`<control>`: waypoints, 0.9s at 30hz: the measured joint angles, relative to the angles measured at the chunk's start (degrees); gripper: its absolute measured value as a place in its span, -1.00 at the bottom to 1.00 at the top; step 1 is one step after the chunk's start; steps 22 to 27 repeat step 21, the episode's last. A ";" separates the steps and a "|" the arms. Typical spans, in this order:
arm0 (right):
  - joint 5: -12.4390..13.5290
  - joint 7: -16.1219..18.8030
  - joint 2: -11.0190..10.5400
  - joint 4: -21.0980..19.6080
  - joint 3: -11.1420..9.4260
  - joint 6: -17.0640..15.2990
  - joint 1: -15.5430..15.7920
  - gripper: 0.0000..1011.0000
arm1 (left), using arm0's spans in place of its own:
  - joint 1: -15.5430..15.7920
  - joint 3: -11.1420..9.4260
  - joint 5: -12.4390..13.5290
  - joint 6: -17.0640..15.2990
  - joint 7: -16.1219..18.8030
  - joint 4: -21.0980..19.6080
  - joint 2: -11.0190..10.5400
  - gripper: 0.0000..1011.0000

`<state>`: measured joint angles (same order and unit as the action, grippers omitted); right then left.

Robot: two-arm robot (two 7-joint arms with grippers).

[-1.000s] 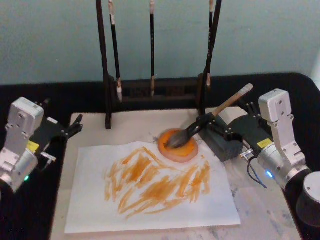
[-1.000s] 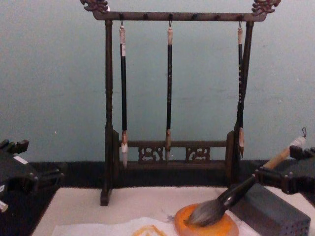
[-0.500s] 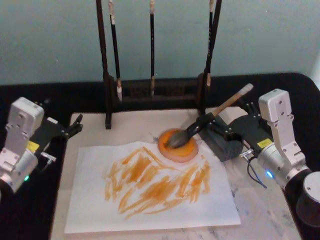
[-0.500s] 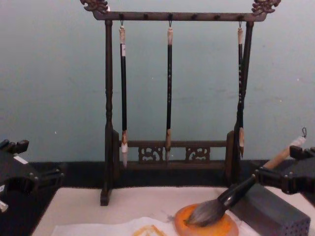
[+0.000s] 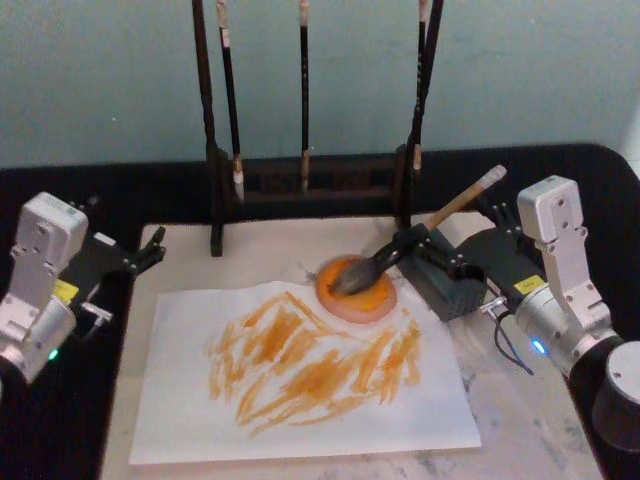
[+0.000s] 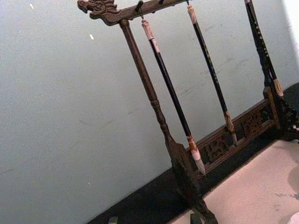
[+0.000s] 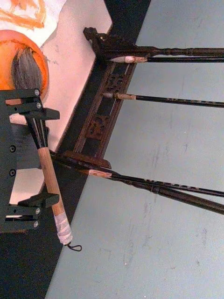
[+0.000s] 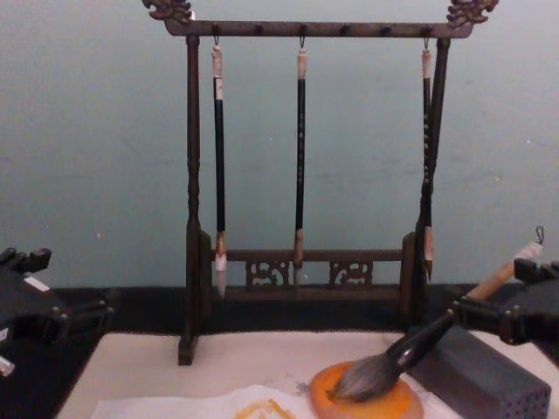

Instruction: Pick up the brush from the inkstone, write on the paper, then place the brush back to its original position.

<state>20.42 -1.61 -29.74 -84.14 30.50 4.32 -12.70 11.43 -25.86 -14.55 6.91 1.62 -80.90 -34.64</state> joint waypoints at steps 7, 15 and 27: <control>0.00 0.00 0.00 0.00 0.00 0.00 0.00 0.98 | 0.00 0.00 0.00 0.00 0.00 0.00 0.00 0.98; 0.00 0.00 0.00 0.00 0.00 0.00 0.00 0.98 | 0.00 0.00 0.00 0.00 0.00 0.00 0.00 0.98; 0.00 0.00 0.00 0.00 0.00 0.00 0.00 0.98 | 0.00 0.00 0.00 0.00 0.00 0.00 0.00 0.98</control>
